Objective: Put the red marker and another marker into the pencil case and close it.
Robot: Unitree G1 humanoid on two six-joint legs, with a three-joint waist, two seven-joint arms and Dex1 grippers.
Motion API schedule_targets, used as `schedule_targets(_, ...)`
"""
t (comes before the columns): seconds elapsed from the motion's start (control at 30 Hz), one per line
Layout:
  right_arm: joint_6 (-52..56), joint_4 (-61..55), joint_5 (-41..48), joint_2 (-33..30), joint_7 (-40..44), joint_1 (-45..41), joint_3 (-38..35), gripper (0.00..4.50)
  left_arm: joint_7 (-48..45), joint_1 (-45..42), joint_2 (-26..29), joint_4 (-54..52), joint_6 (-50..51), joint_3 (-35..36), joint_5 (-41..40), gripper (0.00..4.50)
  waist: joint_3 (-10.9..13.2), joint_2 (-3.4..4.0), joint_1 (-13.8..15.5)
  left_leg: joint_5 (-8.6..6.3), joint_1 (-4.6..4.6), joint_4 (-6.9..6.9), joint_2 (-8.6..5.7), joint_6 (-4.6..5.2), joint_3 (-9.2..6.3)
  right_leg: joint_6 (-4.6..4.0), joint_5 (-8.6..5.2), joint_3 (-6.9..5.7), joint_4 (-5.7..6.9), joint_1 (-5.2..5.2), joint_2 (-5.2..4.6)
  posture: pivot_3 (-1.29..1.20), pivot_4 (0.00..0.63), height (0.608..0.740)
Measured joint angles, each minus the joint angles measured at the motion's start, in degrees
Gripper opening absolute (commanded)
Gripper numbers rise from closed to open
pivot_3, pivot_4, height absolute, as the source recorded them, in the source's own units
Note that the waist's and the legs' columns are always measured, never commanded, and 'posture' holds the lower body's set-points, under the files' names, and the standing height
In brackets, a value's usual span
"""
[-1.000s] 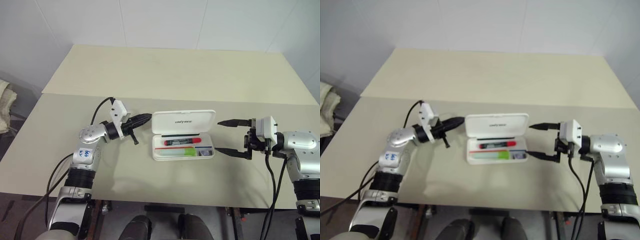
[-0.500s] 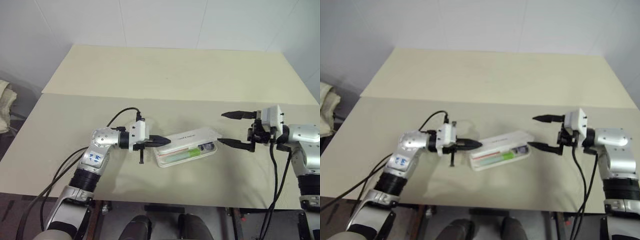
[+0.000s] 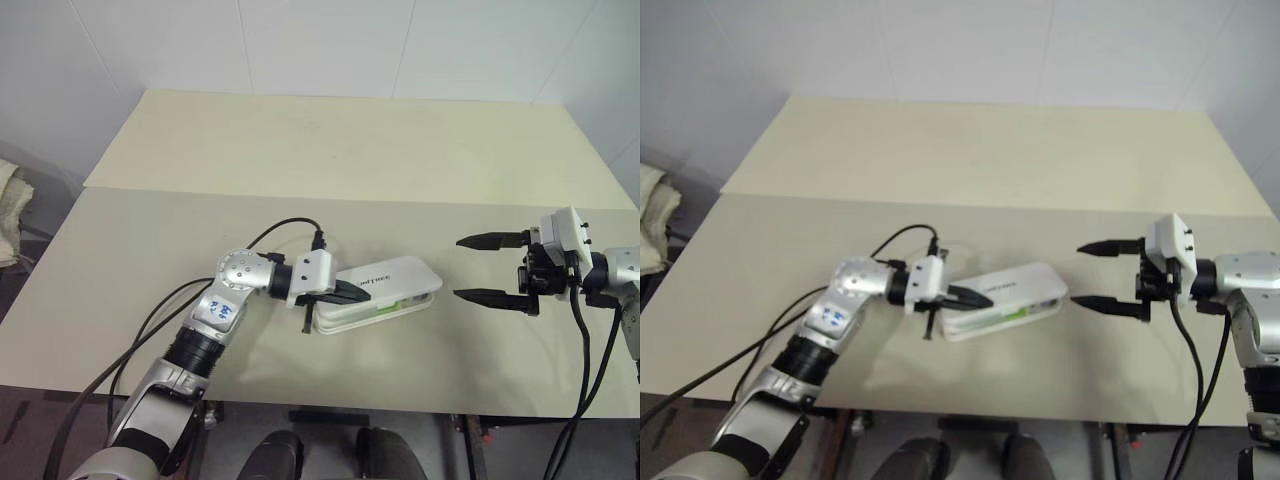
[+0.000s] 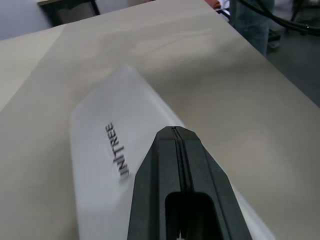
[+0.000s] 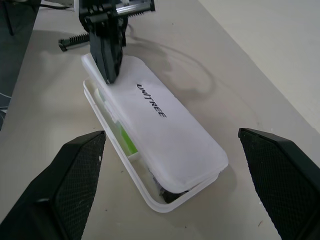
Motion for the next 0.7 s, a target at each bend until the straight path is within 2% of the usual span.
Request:
schedule_targets(0.37, 1.49, -6.44, 1.19, 0.64, -4.04, 4.69, -0.54, 4.5, 1.57, 0.36, -1.28, -2.07, 8.12, -4.81, 4.57, 0.02, -0.01, -0.02, 0.04, 0.0, -0.01, -0.01, 0.01, 0.0, -0.02, 0.01, 0.0, 0.01, 0.04, -0.04, 0.01, 0.0, 0.15, 0.74)
schedule_targets(0.7, 2.6, -9.05, 2.16, 1.01, -6.18, 6.79, -0.67, 4.5, 3.71, 0.62, -0.82, -4.6, 11.14, -7.21, 6.51, 0.02, -0.08, -0.14, 0.12, 0.05, 0.28, 0.08, 0.03, -0.01, -0.02, 0.03, 0.01, 0.05, -0.28, 0.48, 0.03, 0.0, 0.15, 0.74)
